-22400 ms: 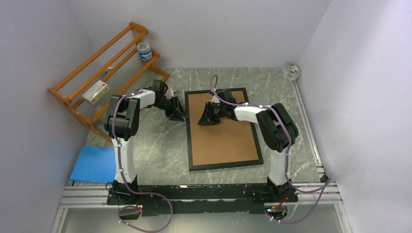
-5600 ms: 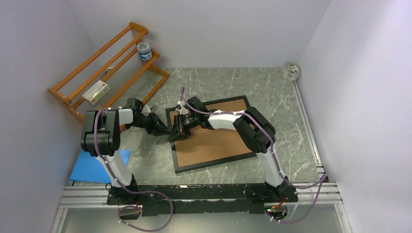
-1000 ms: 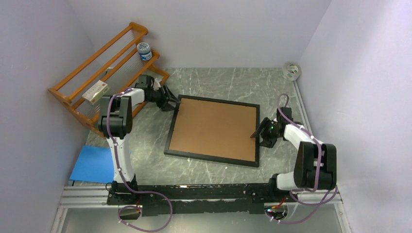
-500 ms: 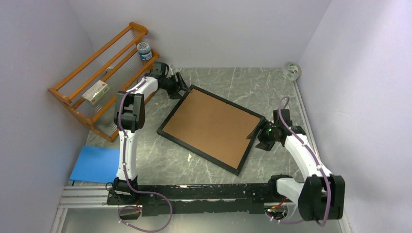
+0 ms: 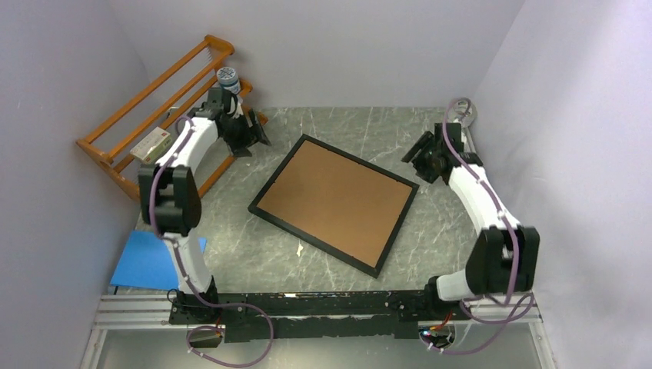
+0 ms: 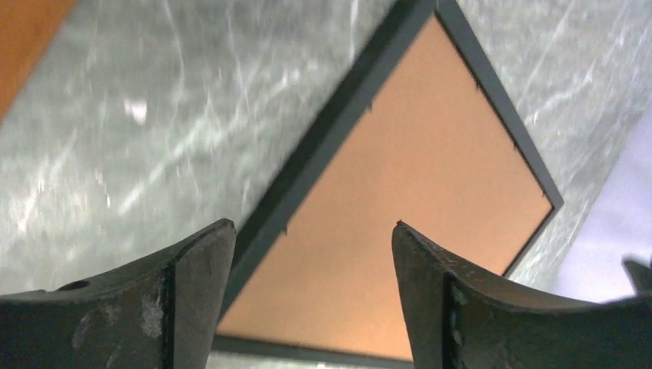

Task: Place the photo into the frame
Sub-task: Adjust the photo frame at the center of the board.

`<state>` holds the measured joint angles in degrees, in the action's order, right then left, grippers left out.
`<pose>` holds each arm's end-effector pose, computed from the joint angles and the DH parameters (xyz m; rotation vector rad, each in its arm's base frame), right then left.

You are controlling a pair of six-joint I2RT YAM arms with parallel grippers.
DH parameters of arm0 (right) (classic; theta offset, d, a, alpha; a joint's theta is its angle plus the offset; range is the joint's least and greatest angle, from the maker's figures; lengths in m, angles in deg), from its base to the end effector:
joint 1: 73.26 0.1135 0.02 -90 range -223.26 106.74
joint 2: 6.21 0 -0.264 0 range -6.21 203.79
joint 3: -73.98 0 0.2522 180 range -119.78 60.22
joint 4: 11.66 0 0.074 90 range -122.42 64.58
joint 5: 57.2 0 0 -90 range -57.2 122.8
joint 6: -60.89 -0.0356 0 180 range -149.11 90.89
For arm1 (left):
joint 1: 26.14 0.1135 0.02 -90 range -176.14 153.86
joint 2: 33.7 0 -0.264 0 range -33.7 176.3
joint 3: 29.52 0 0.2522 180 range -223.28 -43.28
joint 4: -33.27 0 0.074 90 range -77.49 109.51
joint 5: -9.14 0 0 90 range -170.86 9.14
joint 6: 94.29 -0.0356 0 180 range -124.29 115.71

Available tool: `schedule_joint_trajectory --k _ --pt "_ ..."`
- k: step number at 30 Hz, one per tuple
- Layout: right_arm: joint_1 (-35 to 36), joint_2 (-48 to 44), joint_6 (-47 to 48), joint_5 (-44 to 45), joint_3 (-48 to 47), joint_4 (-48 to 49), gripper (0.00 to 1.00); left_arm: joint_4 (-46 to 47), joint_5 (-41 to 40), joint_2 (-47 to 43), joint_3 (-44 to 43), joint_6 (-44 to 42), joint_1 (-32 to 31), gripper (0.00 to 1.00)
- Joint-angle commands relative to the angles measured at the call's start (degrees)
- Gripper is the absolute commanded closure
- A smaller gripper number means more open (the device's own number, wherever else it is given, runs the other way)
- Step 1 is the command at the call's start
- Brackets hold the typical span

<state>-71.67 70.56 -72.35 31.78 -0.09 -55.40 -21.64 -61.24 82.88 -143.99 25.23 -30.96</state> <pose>0.2869 0.0086 0.2792 0.8513 2.2623 0.3882 0.4461 -0.0496 0.2501 -0.4285 2.5827 -0.6604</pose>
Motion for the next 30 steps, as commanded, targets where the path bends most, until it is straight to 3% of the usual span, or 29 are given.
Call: schedule_joint_trajectory --k 1,7,13,18,30 --pt "-0.20 11.18 4.14 -2.13 -9.47 5.00 0.36 -1.94 -0.49 -11.86 12.47 -0.15 -0.98 0.22" --pt "-0.09 27.78 9.36 -7.26 -22.73 1.45 0.37 7.27 3.04 -24.55 34.55 5.33 -0.98 0.21" --pt "-0.02 34.62 12.22 -12.07 -24.76 4.60 0.34 12.03 8.11 -29.26 46.64 5.57 -1.07 0.19" --pt "0.07 37.52 13.04 -14.80 -24.31 4.37 0.35 17.87 13.12 -25.70 48.83 5.62 -1.07 0.21" --pt "0.08 28.85 11.90 -20.59 -8.76 9.10 0.36 23.12 15.59 -15.03 43.42 6.75 -1.14 0.26"
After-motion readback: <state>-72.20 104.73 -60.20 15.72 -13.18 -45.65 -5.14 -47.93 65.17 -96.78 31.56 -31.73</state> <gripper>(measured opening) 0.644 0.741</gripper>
